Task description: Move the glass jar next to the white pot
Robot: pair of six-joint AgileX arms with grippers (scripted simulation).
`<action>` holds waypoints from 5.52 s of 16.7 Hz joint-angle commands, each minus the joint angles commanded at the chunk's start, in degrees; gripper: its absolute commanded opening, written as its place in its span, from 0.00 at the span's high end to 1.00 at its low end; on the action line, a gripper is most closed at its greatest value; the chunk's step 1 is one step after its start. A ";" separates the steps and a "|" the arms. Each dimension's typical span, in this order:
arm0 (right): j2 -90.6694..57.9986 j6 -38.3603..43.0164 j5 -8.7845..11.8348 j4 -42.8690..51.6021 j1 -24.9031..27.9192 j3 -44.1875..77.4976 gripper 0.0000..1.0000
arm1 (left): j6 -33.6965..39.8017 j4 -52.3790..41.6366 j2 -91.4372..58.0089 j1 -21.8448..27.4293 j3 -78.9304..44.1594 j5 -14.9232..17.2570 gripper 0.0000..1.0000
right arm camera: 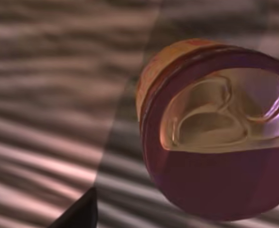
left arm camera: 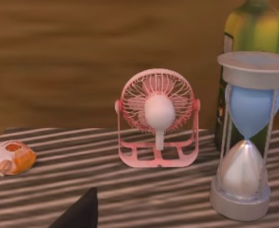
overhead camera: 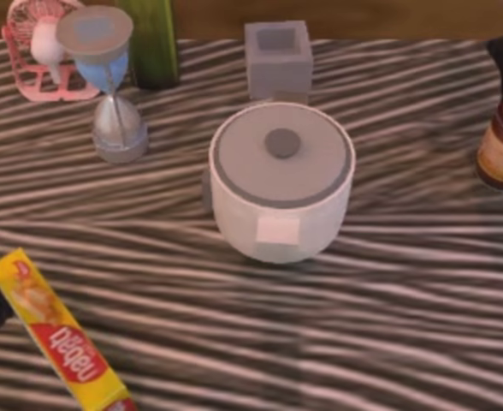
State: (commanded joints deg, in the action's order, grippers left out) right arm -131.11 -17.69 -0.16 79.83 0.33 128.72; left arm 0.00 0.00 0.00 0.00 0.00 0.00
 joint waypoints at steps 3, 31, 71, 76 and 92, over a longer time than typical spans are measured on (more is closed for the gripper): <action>-8.97 -1.32 -0.14 5.19 -0.05 8.82 0.00 | 0.00 0.00 0.00 0.00 0.00 0.00 0.00; -11.60 -1.90 -0.19 -5.21 -0.02 -1.38 0.53 | 0.00 0.00 0.00 0.00 0.00 0.00 0.00; 10.25 13.71 0.06 -2.26 7.11 -20.61 1.00 | 0.00 0.00 0.00 0.00 0.00 0.00 0.00; 5.16 29.63 -0.03 -4.33 13.37 -17.25 1.00 | 0.00 0.00 0.00 0.00 0.00 0.00 0.00; 2.14 34.13 -0.05 -15.51 15.54 -25.50 1.00 | 0.00 0.00 0.00 0.00 0.00 0.00 0.00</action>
State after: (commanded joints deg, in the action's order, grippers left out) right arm -128.97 16.45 -0.21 64.32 15.87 103.22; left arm 0.00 0.00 0.00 0.00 0.00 0.00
